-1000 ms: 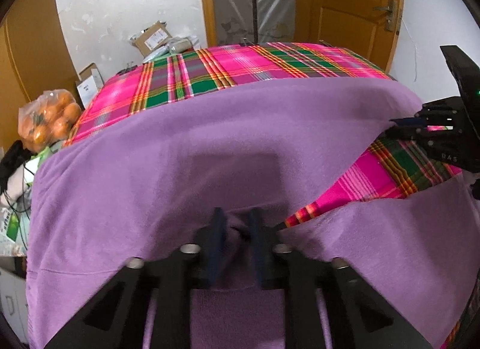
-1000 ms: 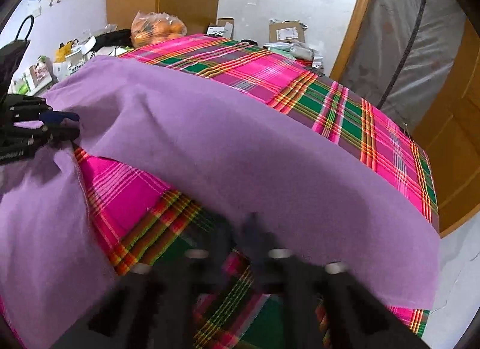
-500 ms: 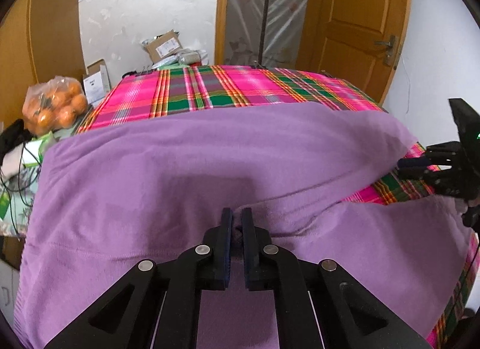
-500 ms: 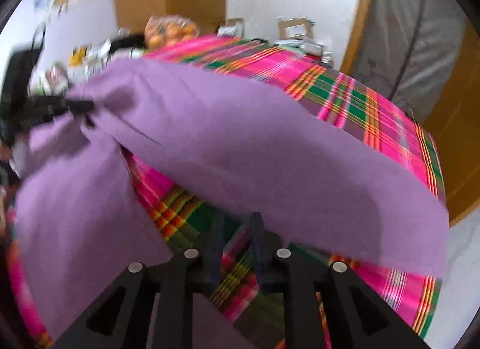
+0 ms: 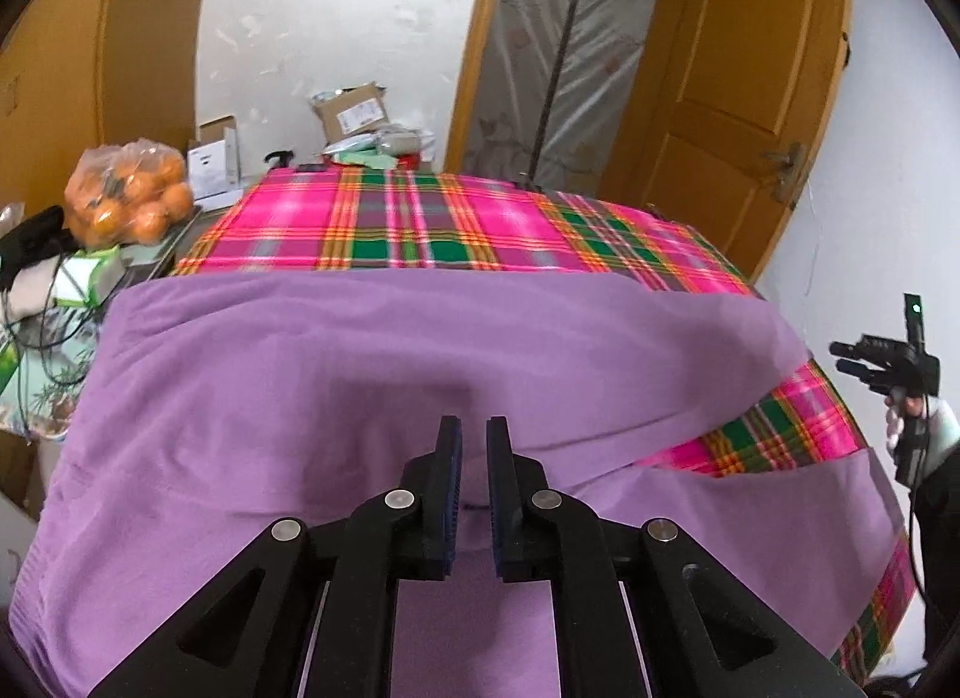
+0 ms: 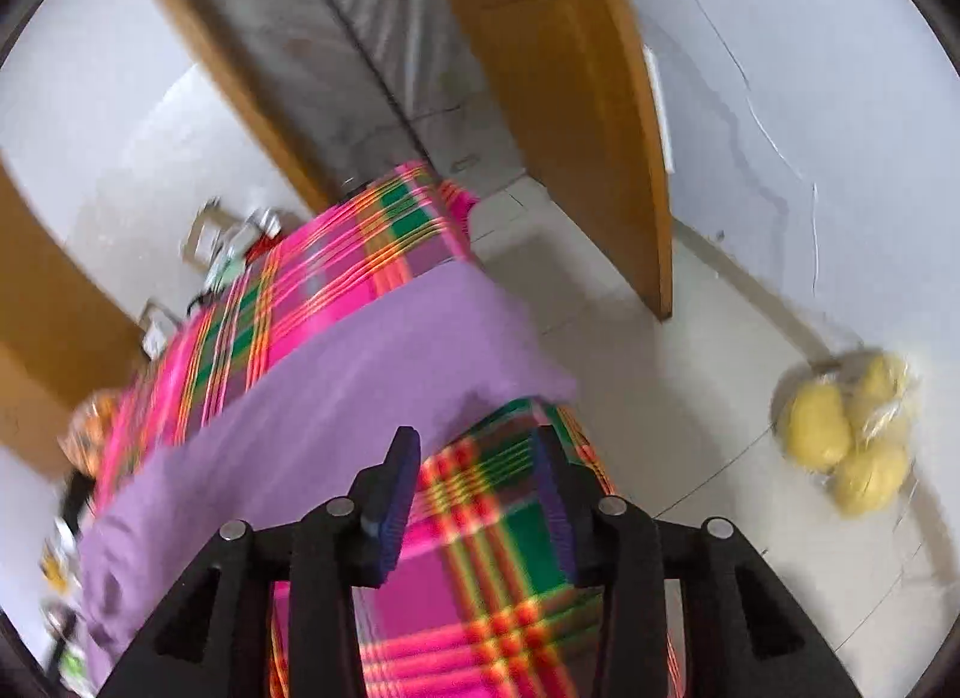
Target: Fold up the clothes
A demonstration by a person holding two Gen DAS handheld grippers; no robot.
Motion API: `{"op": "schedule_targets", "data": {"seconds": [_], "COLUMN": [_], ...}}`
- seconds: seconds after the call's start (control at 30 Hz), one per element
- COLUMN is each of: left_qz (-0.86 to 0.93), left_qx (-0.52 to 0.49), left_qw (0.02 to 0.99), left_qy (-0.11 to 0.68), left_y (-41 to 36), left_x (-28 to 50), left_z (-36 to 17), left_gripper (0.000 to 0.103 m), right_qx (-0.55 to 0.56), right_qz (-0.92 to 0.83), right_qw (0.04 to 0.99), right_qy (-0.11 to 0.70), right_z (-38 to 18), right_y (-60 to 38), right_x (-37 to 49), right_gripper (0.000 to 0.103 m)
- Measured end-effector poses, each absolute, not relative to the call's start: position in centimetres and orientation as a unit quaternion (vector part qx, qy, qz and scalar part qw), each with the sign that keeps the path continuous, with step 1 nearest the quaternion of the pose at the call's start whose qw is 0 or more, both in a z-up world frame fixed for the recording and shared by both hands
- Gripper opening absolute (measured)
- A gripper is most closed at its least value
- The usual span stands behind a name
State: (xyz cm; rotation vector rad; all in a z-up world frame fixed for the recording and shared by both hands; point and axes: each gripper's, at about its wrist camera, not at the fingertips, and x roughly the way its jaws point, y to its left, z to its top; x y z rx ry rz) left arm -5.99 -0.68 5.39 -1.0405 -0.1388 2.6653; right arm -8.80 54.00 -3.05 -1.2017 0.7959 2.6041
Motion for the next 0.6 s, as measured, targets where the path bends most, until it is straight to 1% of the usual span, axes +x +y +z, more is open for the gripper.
{"op": "schedule_targets", "data": {"seconds": [0.1,0.17,0.23,0.27,0.3,0.37,0.4,0.43,0.6], "left_qz": [0.919,0.917,0.915,0.914,0.914,0.914,0.914,0.914,0.913], "left_qx": [-0.365,-0.368,-0.371,-0.372,-0.373,-0.374,-0.375,-0.375,-0.384], "left_qw": [0.143,0.148,0.152,0.153,0.153,0.151,0.149,0.146,0.129], "left_qy": [-0.047,-0.047,-0.045,-0.045,-0.044,-0.043,-0.043,-0.043,-0.052], "left_y": [0.7,1.8,2.5,2.9,3.0,3.3,3.2,3.2,2.0], "left_x": [-6.5,-6.8,-7.0,-7.1,-7.2,-7.3,-7.3,-7.4,-7.7], "left_z": [5.1,5.0,4.8,4.8,4.7,4.6,4.6,4.6,4.0], "left_gripper": [0.011,0.011,0.011,0.011,0.011,0.011,0.011,0.011,0.011], "right_qx": [-0.415,-0.422,-0.427,-0.428,-0.43,-0.422,-0.414,-0.406,-0.367], "right_qz": [0.857,0.853,0.849,0.847,0.846,0.848,0.852,0.857,0.879], "right_qw": [0.078,0.078,0.086,0.089,0.094,0.1,0.103,0.101,0.103], "right_qy": [0.294,0.296,0.297,0.301,0.301,0.304,0.303,0.3,0.288], "right_z": [-4.1,-4.6,-5.0,-5.3,-5.5,-5.5,-5.2,-4.9,-3.1], "right_y": [55.2,55.3,55.2,55.4,55.6,56.1,56.2,56.2,56.1], "right_x": [-10.1,-11.3,-12.6,-12.9,-13.2,-13.1,-12.9,-12.5,-9.7], "right_gripper": [0.041,0.045,0.046,0.043,0.037,0.017,0.011,0.009,0.009]}}
